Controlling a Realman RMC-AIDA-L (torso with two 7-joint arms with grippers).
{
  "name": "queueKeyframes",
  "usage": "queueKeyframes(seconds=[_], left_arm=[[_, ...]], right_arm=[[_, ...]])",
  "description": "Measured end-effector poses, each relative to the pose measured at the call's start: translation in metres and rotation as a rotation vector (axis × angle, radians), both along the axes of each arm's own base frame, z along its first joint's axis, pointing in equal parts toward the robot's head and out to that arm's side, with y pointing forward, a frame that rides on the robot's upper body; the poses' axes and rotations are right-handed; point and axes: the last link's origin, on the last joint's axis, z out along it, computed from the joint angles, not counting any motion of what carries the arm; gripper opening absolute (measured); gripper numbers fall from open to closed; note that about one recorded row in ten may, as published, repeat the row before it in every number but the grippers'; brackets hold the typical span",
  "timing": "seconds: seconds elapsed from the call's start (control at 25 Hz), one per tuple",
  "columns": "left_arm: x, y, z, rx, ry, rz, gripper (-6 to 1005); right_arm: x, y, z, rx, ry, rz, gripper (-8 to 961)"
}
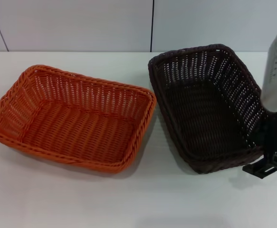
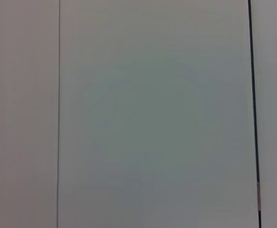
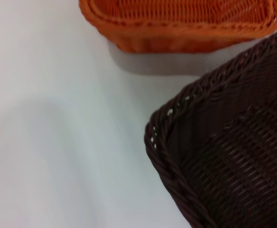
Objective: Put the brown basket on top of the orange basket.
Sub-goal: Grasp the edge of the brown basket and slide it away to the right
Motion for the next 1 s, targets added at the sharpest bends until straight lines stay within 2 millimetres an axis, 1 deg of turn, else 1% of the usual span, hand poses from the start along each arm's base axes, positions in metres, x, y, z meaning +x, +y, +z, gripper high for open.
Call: queueKeyframes(seconds=[0.04,0.08,0.28,0.32,0.36,0.4,0.48,0.52,0.72,0.92,1.0], left_arm=[[0.001,0.0,-0.002,-0.007,-0.001,-0.002,703],[0.001,0.0,-0.002,-0.007,-0.001,-0.002,703],[0.001,0.001,-0.003,-0.014,-0.002,-0.003,702],[0.001,0.001,-0.003,-0.014,-0.002,-0.003,702],[0.001,0.001,-0.003,-0.014,-0.002,-0.003,703],[0.001,0.001,-0.003,-0.014,-0.002,-0.003,703],[0.001,0.001,-0.003,-0.014,-0.002,-0.003,703],[0.001,0.001,-0.002,-0.015,0.0,-0.003,702],[0.0,0.002,-0.002,-0.019,0.006,-0.005,701],[0.0,0.002,-0.002,-0.02,0.011,-0.007,698],[0.0,0.002,-0.002,-0.021,0.013,-0.007,697]], right_arm=[[0.002,0.004,-0.006,-0.001,-0.021,0.006,688],[0.002,0.004,-0.006,-0.001,-0.021,0.006,686],[0.007,0.012,-0.019,-0.013,-0.041,-0.003,676],[0.011,0.016,-0.027,-0.017,-0.046,-0.004,674],[0.011,0.016,-0.027,-0.017,-0.046,-0.004,672],[0.014,0.018,-0.035,-0.024,-0.057,0.0,671],[0.015,0.019,-0.038,-0.025,-0.061,0.003,667],[0.018,0.019,-0.046,-0.034,-0.074,0.002,665],[0.018,0.021,-0.054,-0.021,-0.088,0.011,655],[0.019,0.025,-0.054,0.018,-0.101,0.007,427],[0.02,0.025,-0.054,0.018,-0.104,0.004,371]])
